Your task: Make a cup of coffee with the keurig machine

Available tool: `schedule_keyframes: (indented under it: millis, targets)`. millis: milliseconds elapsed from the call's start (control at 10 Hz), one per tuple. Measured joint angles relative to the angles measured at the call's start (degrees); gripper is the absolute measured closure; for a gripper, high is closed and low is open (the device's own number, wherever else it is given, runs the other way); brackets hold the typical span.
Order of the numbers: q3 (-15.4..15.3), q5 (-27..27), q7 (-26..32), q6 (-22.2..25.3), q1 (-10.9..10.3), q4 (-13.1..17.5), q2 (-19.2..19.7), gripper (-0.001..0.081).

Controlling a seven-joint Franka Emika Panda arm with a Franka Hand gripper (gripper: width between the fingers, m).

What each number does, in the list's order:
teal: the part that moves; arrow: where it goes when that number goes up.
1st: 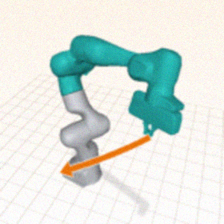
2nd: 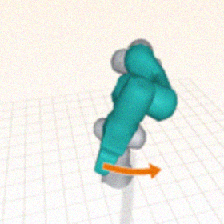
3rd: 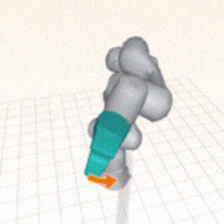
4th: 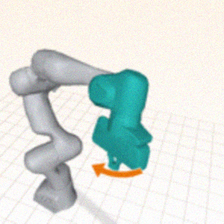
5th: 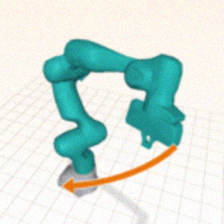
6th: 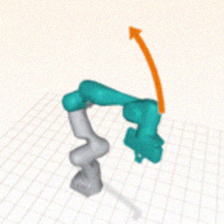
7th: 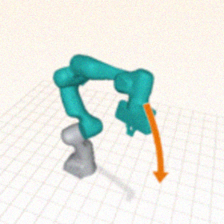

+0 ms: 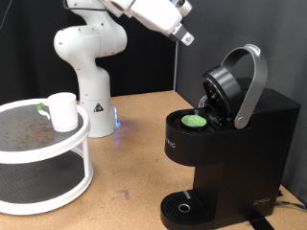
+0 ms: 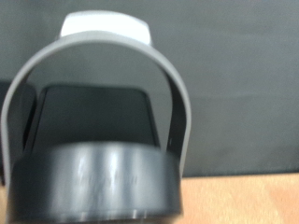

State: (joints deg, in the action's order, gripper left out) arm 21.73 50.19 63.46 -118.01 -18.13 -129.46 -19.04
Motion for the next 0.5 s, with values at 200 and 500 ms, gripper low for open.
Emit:
schedule_keyframes:
  millis: [200, 500]
  targets:
    - [-0.96, 1.73, -0.88, 0.44, -1.09, 0.71, 0.11, -0.0001]
    - [-4.72, 1.70, -4.59, -0.45, -2.50, 3.03, 1.51, -0.0001]
